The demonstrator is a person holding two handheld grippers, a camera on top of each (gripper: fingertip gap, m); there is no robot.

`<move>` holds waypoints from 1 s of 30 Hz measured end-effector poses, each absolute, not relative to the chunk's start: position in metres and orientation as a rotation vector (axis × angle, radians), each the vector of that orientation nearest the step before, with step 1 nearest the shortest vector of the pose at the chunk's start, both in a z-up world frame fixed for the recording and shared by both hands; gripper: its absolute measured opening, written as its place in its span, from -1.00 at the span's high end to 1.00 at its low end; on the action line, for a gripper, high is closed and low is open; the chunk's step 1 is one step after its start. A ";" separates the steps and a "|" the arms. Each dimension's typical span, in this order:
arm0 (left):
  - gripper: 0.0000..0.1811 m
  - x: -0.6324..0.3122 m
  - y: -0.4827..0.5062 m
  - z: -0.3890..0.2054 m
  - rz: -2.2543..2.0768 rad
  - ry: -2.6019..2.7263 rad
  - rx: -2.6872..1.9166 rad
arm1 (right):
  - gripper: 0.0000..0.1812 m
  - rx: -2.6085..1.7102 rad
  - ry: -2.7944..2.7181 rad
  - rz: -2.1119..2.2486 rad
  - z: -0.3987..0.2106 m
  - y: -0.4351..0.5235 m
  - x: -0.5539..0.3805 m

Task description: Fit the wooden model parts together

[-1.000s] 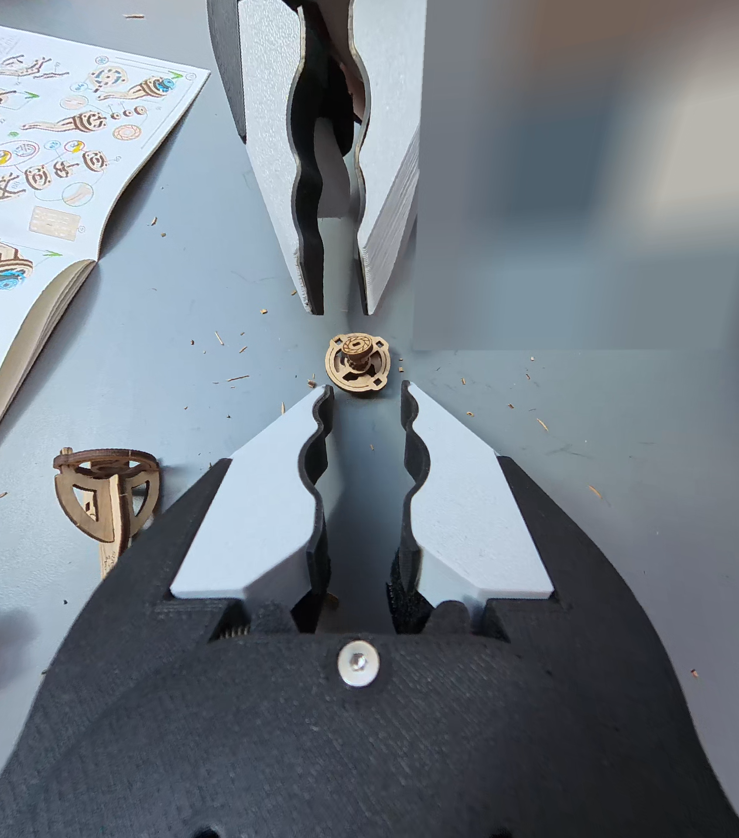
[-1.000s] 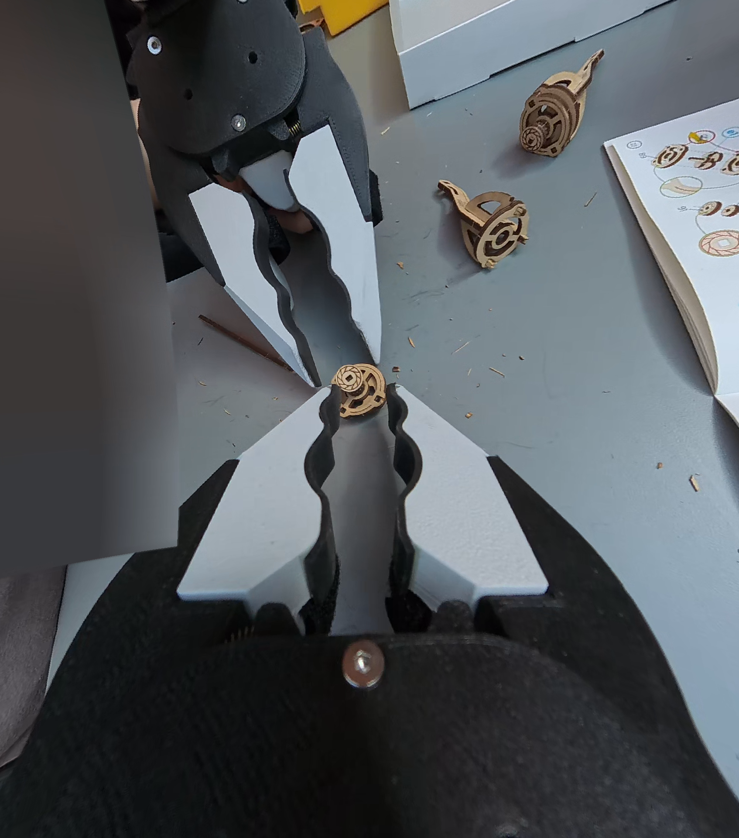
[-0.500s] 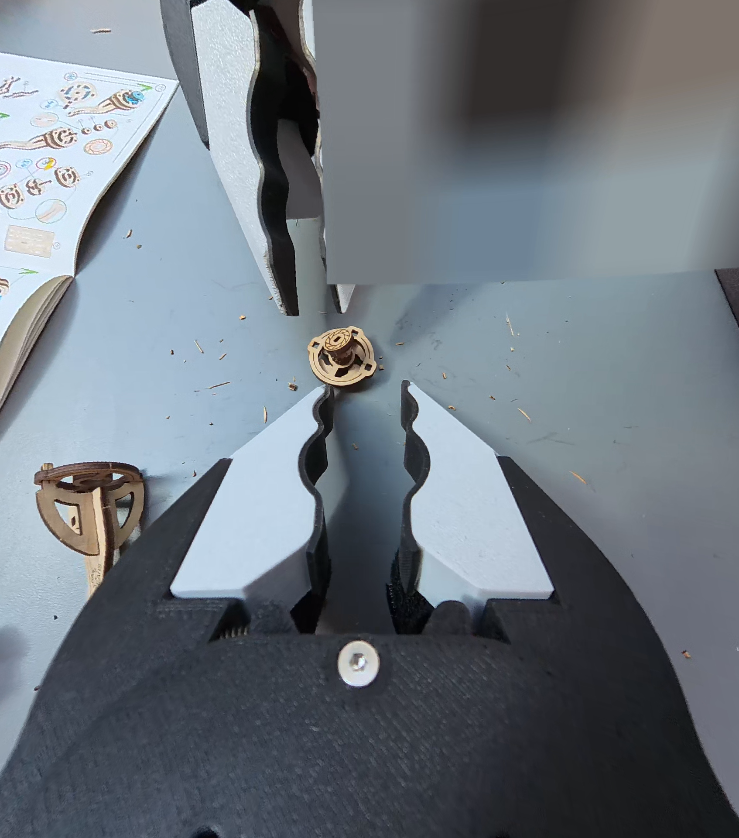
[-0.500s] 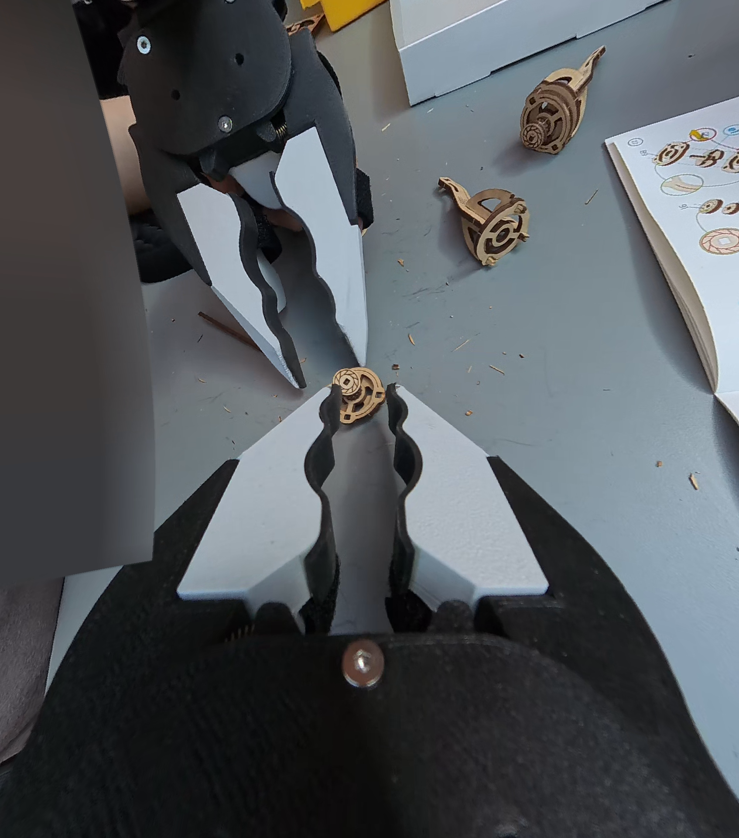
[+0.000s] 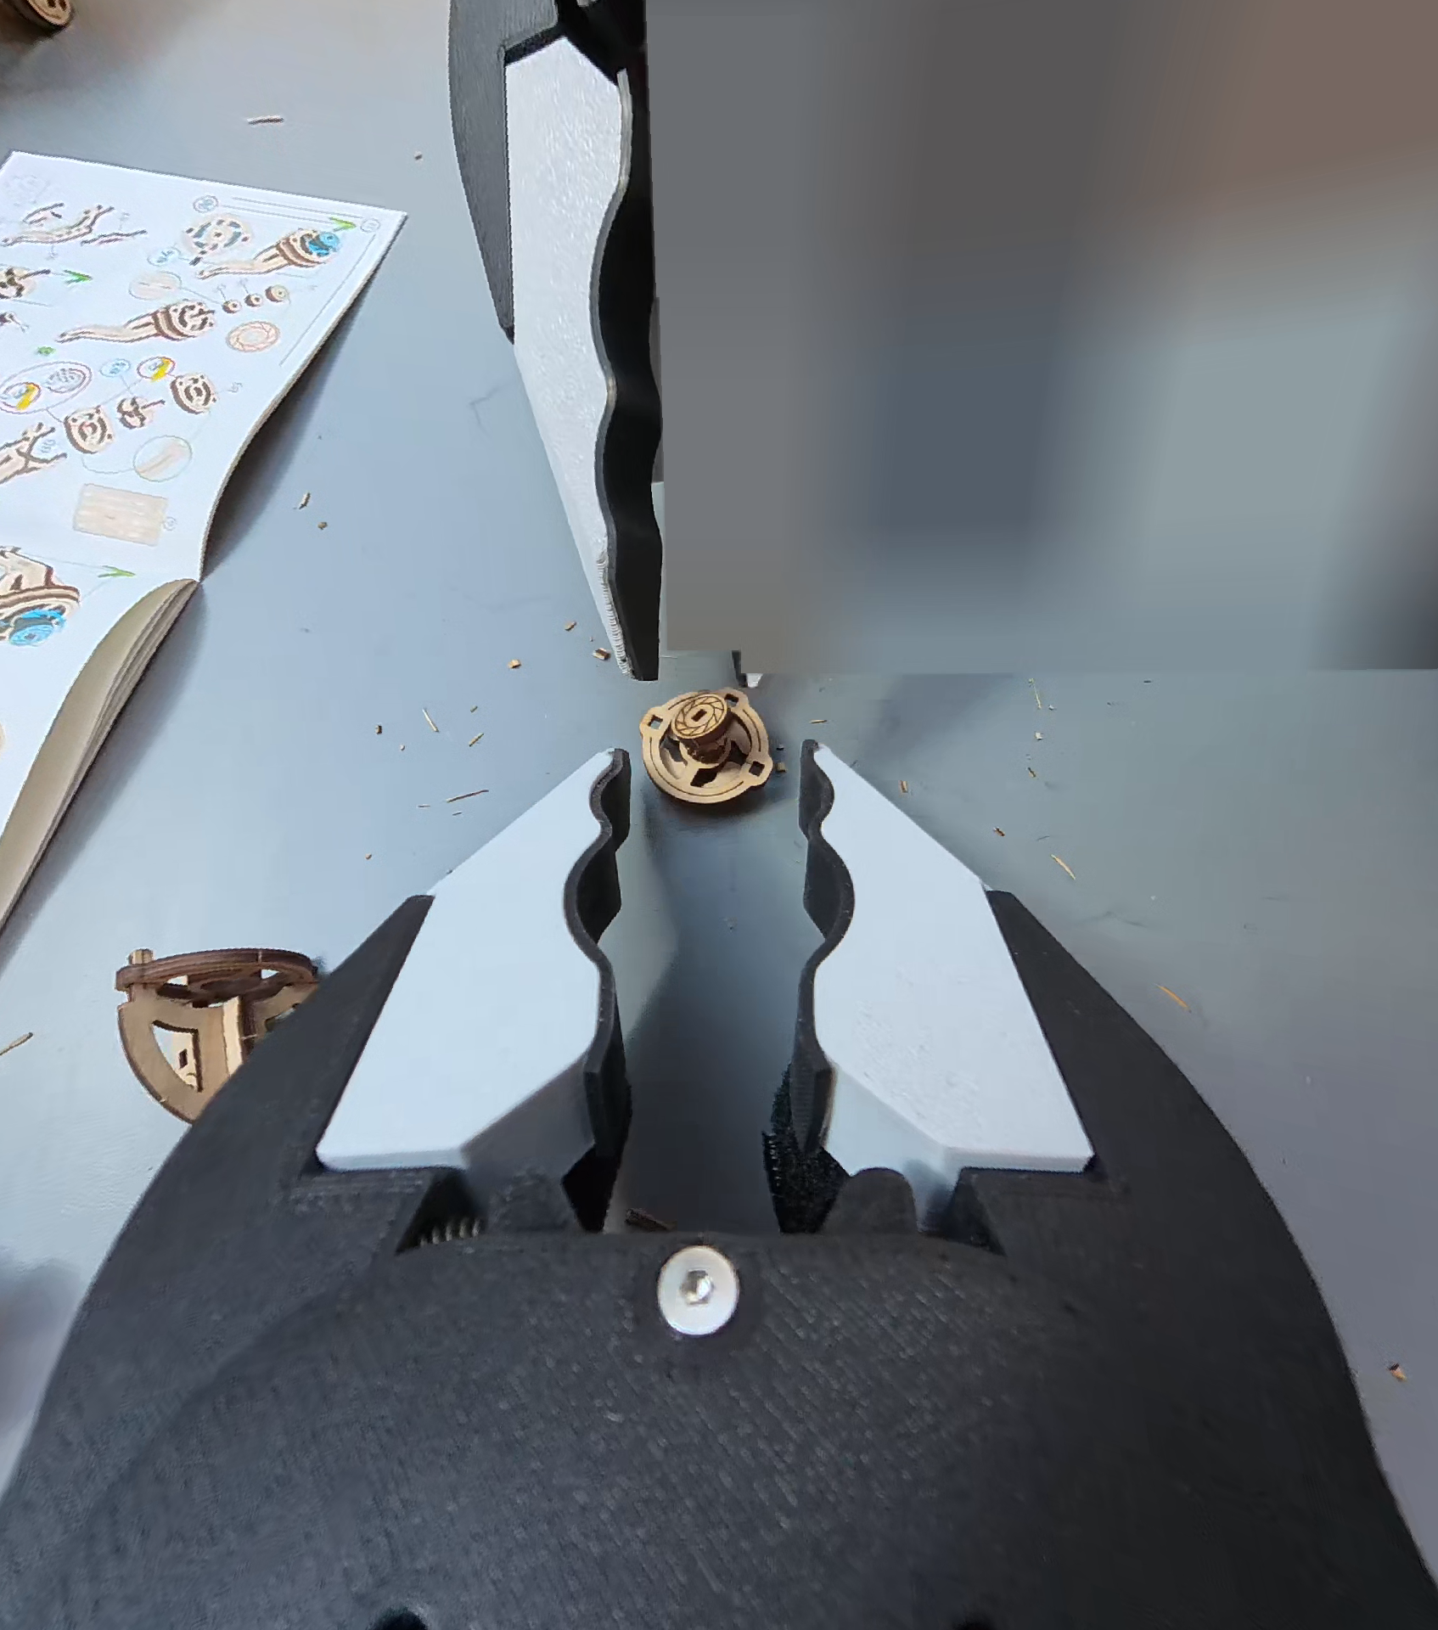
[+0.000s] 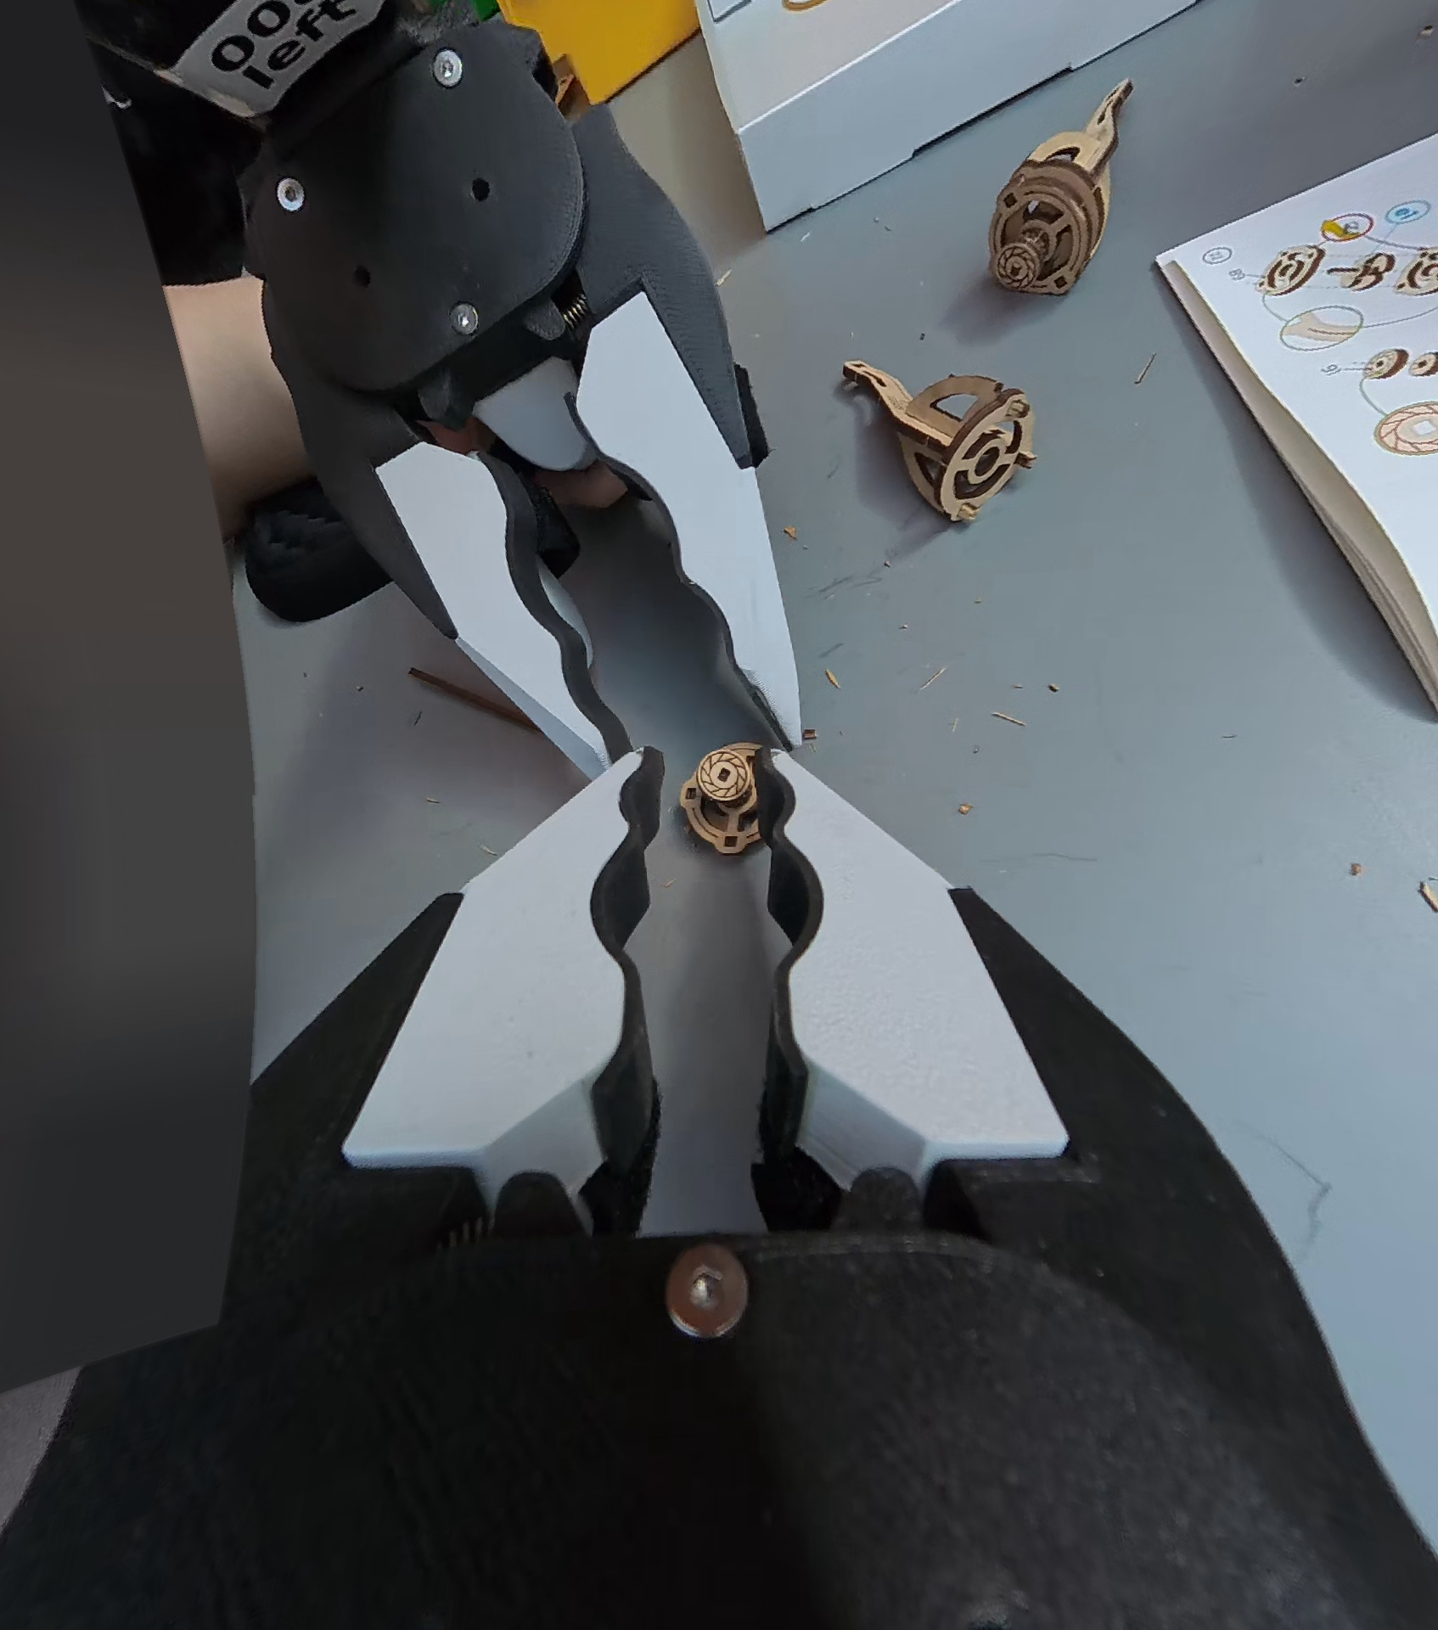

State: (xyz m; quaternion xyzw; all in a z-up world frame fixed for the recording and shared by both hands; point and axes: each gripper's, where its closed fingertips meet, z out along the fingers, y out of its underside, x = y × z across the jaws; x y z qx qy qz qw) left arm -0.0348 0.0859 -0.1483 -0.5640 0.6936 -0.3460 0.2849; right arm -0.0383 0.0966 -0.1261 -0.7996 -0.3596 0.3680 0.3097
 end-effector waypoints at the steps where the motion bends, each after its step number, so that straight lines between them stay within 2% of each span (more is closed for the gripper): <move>1: 0.63 -0.036 0.085 -0.148 -0.927 1.855 -1.501 | 0.78 -2.114 -0.950 0.970 -0.126 0.096 -0.038; 9: 0.67 -0.043 0.087 -0.147 -0.923 1.840 -1.510 | 0.77 -2.118 -0.983 0.941 -0.130 0.096 -0.033; 13: 0.53 -0.036 0.094 -0.140 -0.893 1.803 -1.449 | 0.76 -2.101 -1.031 0.907 -0.132 0.096 -0.036; 18: 0.49 -0.029 0.091 -0.143 -0.877 1.865 -1.384 | 0.76 -2.102 -1.016 0.894 -0.131 0.099 -0.033; 27: 0.52 -0.028 0.092 -0.149 -0.844 1.922 -1.366 | 0.77 -2.100 -1.051 0.889 -0.135 0.097 -0.035; 30: 0.59 -0.027 0.091 -0.151 -0.807 1.936 -1.337 | 0.78 -2.111 -1.032 0.897 -0.135 0.098 -0.036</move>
